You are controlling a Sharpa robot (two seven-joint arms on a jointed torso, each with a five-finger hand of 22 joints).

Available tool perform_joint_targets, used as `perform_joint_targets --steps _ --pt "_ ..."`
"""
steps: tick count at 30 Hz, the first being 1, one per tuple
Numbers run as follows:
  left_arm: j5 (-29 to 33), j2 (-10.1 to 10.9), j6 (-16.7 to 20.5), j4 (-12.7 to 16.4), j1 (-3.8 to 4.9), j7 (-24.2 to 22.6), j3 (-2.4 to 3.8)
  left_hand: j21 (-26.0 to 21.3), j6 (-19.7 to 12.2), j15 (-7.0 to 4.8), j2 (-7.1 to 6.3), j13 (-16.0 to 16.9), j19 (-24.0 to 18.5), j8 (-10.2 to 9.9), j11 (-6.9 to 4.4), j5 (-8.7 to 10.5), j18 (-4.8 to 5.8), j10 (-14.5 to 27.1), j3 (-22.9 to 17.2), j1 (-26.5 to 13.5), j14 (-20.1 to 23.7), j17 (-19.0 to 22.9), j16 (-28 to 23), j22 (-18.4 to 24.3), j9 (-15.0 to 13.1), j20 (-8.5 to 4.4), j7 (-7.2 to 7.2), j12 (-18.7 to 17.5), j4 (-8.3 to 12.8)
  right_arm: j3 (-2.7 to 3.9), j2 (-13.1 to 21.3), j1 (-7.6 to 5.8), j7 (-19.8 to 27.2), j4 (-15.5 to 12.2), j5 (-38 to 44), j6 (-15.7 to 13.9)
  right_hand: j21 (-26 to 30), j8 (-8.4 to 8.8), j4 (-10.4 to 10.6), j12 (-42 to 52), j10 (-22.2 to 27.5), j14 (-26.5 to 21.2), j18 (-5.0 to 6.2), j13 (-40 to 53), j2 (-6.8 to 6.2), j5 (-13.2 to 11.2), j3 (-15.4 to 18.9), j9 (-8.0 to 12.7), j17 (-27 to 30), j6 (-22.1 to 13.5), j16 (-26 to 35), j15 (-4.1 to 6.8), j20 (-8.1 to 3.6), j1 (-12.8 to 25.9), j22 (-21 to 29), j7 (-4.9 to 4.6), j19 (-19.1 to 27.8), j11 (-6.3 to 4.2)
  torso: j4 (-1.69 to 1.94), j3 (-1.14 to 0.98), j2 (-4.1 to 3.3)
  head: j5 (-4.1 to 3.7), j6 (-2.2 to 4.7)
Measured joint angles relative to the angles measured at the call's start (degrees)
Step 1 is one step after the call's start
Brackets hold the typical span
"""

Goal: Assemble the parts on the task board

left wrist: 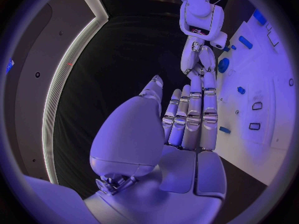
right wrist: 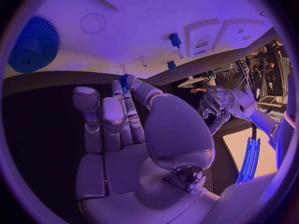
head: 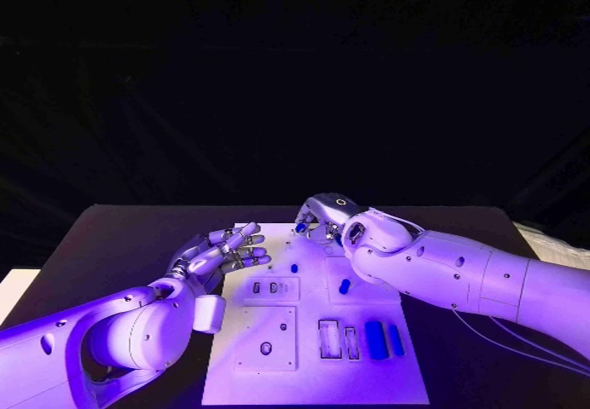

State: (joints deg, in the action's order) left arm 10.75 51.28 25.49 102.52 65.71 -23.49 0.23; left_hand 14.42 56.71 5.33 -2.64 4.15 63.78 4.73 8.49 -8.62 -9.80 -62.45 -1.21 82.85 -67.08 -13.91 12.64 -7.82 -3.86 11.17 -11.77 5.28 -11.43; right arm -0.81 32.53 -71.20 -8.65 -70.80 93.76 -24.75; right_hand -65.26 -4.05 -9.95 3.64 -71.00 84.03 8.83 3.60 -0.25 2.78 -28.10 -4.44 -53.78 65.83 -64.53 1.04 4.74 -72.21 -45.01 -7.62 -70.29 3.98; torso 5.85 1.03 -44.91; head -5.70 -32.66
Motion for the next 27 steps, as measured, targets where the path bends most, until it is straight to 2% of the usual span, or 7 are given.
perform_joint_targets --steps 8,22,27 --pt "0.0 0.02 -0.01 0.15 0.08 0.02 0.0 0.0 0.0 0.0 0.0 0.0 0.0 0.0 0.0 0.0 0.0 0.0 0.0 0.0 0.0 0.0 0.0 0.0 0.0 0.0 0.0 0.0 0.0 0.0 -2.44 -0.03 -1.02 2.56 0.04 0.71 -0.22 0.17 -0.07 -0.11 0.2 0.0 0.01 0.01 -0.01 0.0 -0.22 0.0 -0.07 -0.09 -0.25 0.0 0.2 0.0 -0.11 -0.08 0.21 0.2 0.2 0.08 -0.19 0.04 0.04" --pt "0.0 0.02 -0.03 0.33 0.26 0.07 0.0 0.0 0.0 0.2 0.0 0.0 0.0 0.01 0.0 0.0 0.0 0.0 0.16 0.0 0.2 -0.11 0.0 0.0 0.0 0.0 0.0 0.0 0.16 0.12 -4.22 -0.19 -2.31 4.67 0.46 2.37 -0.22 0.44 0.17 -0.19 0.48 0.0 0.01 0.0 -0.26 -0.05 -0.47 0.05 0.03 -0.36 -0.24 0.0 0.41 0.25 -0.14 -0.17 0.41 0.33 0.12 0.08 -0.33 0.36 -0.02" --pt "0.0 0.0 -0.04 0.37 0.28 0.09 0.01 0.0 0.0 0.2 0.0 0.0 0.0 0.01 0.0 0.0 0.01 0.0 0.16 0.0 0.2 -0.11 0.0 0.0 0.0 0.0 0.0 0.0 0.16 0.13 -4.79 -0.21 -2.39 5.29 0.62 2.6 -0.45 0.54 0.33 -0.1 0.93 0.0 0.02 0.12 -0.82 -0.05 -0.77 0.13 0.1 -0.65 -0.23 0.0 0.4 0.36 -0.15 -0.43 0.84 0.51 0.12 0.08 -0.38 0.39 0.03"
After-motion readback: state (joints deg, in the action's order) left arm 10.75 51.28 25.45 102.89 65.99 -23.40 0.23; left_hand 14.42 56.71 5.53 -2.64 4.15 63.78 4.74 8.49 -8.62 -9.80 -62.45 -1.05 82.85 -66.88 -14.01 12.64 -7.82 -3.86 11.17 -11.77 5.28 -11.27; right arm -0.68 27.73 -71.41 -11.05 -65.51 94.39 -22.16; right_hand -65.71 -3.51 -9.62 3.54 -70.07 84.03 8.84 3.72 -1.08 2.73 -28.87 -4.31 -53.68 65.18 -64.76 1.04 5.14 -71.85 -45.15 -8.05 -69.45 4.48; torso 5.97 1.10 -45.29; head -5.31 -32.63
